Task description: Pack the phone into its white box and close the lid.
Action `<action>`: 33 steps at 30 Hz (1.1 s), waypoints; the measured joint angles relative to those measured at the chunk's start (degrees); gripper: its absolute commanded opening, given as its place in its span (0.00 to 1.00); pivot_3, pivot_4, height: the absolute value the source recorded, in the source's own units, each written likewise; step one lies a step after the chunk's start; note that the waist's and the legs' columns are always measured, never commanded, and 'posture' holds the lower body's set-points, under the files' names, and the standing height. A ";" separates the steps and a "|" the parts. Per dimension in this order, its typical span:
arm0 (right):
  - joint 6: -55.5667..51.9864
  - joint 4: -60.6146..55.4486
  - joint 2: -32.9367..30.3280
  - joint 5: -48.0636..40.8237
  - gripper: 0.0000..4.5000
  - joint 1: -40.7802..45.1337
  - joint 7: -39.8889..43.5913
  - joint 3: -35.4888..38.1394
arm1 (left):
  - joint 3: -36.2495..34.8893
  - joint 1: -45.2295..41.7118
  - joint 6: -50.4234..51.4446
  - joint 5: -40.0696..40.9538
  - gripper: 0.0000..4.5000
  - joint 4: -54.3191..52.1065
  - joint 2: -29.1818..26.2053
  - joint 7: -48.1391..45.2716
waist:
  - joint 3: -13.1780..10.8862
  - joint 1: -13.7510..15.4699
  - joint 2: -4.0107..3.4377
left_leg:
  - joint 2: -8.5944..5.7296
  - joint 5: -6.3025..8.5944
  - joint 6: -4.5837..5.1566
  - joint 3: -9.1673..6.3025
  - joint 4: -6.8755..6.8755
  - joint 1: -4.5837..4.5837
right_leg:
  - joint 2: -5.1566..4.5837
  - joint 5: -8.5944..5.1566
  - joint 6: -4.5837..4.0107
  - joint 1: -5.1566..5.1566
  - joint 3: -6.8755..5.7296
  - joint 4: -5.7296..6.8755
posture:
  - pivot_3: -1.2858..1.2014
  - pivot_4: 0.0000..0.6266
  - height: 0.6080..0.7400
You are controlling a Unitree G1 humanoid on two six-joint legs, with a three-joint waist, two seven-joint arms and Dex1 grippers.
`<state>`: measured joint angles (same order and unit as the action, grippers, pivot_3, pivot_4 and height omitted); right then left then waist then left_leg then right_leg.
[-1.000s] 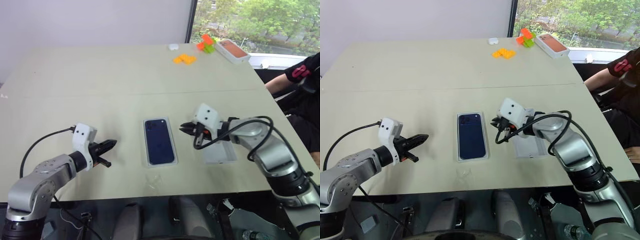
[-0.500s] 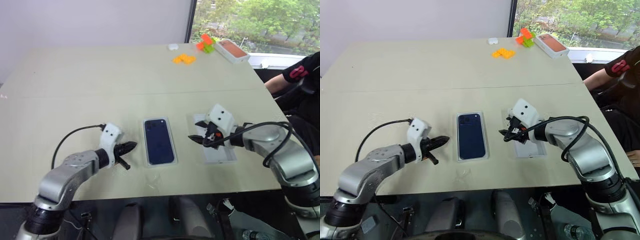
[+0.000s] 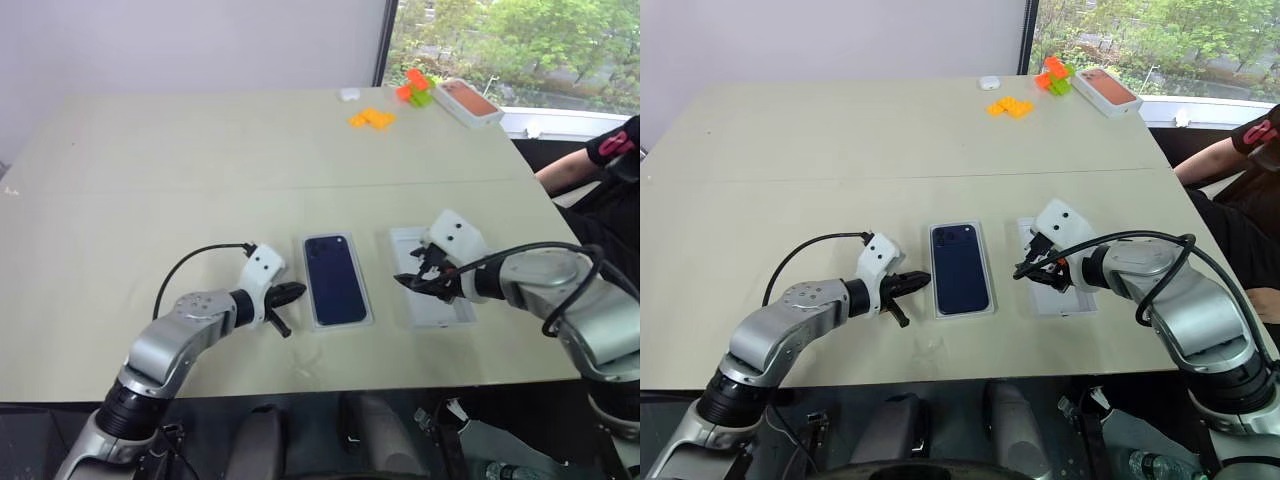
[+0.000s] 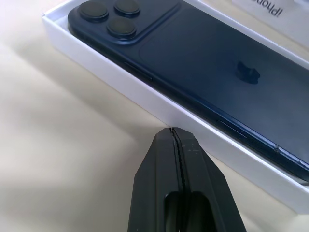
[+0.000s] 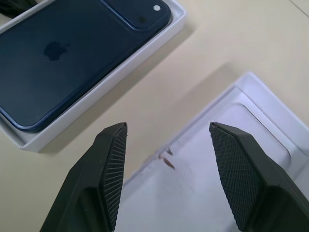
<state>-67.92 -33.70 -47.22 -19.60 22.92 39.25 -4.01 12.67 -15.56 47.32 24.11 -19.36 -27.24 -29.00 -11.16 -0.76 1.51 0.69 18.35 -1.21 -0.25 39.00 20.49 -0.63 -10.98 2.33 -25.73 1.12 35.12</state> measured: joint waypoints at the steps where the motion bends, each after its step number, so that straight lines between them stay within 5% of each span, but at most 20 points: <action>1: -0.66 0.00 0.03 -0.28 0.63 0.02 -0.28 0.00 | 0.08 -0.50 0.00 -0.18 0.00 0.67 0.74 -0.04 | 0.00 0.00 0.00 | 0.00 0.00 0.00 0.00 0.00 0.00 | 0.00 0.00 0.00 0.00 0.00 0.00 | 0.52 0.24 1.00; 8: -8.68 0.12 1.51 -2.12 0.63 2.48 -3.29 0.03 | 0.12 -1.74 -0.08 -1.13 0.00 2.55 2.61 -0.98 | 0.00 -0.13 0.00 | 0.01 0.01 0.02 -0.01 0.00 -0.01 | 0.02 0.00 0.01 0.00 0.01 0.01 | 0.52 0.24 1.00; 16: -23.61 2.85 12.11 -2.72 0.63 8.84 -11.17 1.79 | -4.79 0.43 -0.07 1.79 0.00 1.19 2.87 -2.30 | 0.00 -0.32 -0.02 | 0.10 0.03 0.05 -0.06 -0.02 0.02 | 0.07 0.01 0.03 -0.04 0.00 0.03 | 0.52 0.24 1.00; 22: -24.18 6.69 14.62 -4.90 0.63 9.49 -19.42 1.90 | -11.43 5.06 -4.81 5.25 0.00 -4.44 -2.11 -9.01 | 0.00 -0.33 -0.02 | 0.07 0.06 0.11 -0.03 -0.02 0.02 | 0.01 -0.01 0.02 -0.06 0.09 0.00 | 0.52 0.24 1.00; 30: -24.19 11.56 19.02 -13.54 0.63 9.67 -31.84 4.21 | -10.31 9.38 -13.38 4.02 0.00 -7.81 -10.81 -20.14 | -0.01 -0.47 -0.04 | 0.09 0.07 0.14 -0.02 -0.03 0.04 | 0.03 -0.02 0.02 -0.09 0.11 -0.02 | 0.52 0.24 1.00; 33: -24.19 12.59 19.09 -18.14 0.44 9.71 -36.68 5.23 | -9.72 9.87 -14.35 3.91 0.00 -7.89 -11.13 -21.40 | -0.02 -0.45 -0.05 | 0.10 0.08 0.15 -0.03 -0.03 0.06 | 0.03 -0.03 0.03 -0.11 0.12 -0.02 | 0.52 0.24 1.00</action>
<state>-92.11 -21.11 -28.13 -37.74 32.63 2.56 1.21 2.94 -5.69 32.97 28.03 -27.25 -38.37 -50.40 -11.18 -1.21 1.46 0.80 18.43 -1.06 -0.28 38.97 20.55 -0.60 -11.01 2.36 -25.83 1.24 35.10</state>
